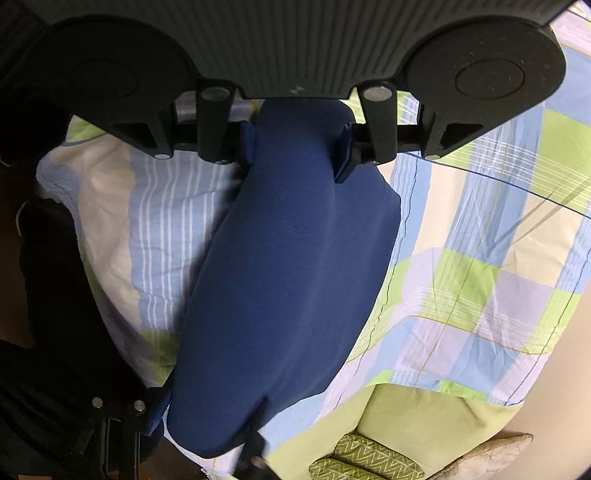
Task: Fold clothes
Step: 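Hold the folded bundle with both grippers and press it together, then lay the folded navy bundle on the sheet and open both grippers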
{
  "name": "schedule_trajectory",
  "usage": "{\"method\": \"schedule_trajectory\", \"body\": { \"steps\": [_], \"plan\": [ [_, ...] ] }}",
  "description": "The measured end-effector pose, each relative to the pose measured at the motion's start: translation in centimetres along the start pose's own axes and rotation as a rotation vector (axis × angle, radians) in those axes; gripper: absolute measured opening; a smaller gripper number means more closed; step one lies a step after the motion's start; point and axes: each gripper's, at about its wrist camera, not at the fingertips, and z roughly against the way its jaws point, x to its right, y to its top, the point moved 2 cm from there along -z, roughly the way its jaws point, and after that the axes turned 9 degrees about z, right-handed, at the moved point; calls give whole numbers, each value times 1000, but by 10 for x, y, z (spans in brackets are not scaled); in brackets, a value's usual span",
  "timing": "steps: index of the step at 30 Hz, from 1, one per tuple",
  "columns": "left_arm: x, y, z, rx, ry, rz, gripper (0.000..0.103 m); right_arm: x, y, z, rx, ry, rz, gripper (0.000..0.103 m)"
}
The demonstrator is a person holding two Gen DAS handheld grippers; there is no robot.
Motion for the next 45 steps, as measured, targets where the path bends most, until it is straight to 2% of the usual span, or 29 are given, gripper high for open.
{"method": "schedule_trajectory", "body": {
  "steps": [8, 12, 15, 17, 20, 25, 27, 28, 29, 31, 33, 37, 40, 43, 45],
  "plan": [
    [11, -23, -7, 28, 9, 13, 48, -10, 9, -20, -102, -29, -9, 59],
    [11, -29, -7, 41, 8, 14, 50, -8, 11, -37, -141, -26, -25, 58],
    [19, -33, -5, 51, 39, -31, 57, -3, 11, -44, -150, -2, -62, 50],
    [28, -33, -9, 67, 71, -108, 63, 0, 10, -43, -147, 7, -70, 48],
    [37, -30, -20, 77, 115, -218, 66, 2, 8, -43, -145, 15, -74, 47],
    [33, -26, -34, 93, 100, -264, 70, 4, 5, -47, -144, 23, -70, 48],
    [32, -28, -37, 107, 94, -270, 69, 4, 5, -48, -142, 21, -68, 50],
    [32, -29, -38, 112, 89, -269, 65, 4, 4, -48, -141, 20, -66, 51],
    [30, -27, -41, 108, 73, -256, 55, 3, 4, -49, -139, 19, -62, 53],
    [28, -24, -42, 98, 45, -215, 49, 0, 2, -51, -136, 29, -64, 52],
    [24, -22, -40, 98, 32, -201, 47, 4, 1, -48, -124, 43, -79, 41],
    [-16, -6, -22, 125, -6, -104, 46, 35, -2, -32, -70, 58, -74, 35],
    [-58, 12, -9, 141, 65, -55, 46, 65, -4, -27, -22, 14, -31, 35],
    [-91, 29, 6, 152, 198, -23, 46, 94, -6, -25, 33, -67, 12, 35],
    [-100, 37, 18, 151, 290, -11, 46, 113, -7, -24, 69, -122, 41, 35]
  ]
}}
